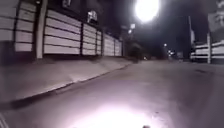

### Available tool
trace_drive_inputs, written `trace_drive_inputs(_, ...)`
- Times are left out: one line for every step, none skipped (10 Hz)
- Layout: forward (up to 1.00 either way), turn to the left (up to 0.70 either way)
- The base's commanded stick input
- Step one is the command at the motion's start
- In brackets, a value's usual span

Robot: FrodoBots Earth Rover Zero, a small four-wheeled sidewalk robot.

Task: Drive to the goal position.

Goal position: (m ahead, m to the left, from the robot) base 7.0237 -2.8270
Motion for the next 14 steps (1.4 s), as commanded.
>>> trace_drive_inputs(0.70,-0.35)
trace_drive_inputs(0.70,-0.35)
trace_drive_inputs(0.70,-0.35)
trace_drive_inputs(0.70,-0.35)
trace_drive_inputs(0.70,-0.35)
trace_drive_inputs(0.70,-0.35)
trace_drive_inputs(0.70,-0.34)
trace_drive_inputs(0.70,-0.25)
trace_drive_inputs(0.70,-0.13)
trace_drive_inputs(0.70,-0.01)
trace_drive_inputs(0.70,0.00)
trace_drive_inputs(0.70,0.00)
trace_drive_inputs(0.70,0.00)
trace_drive_inputs(0.70,0.00)
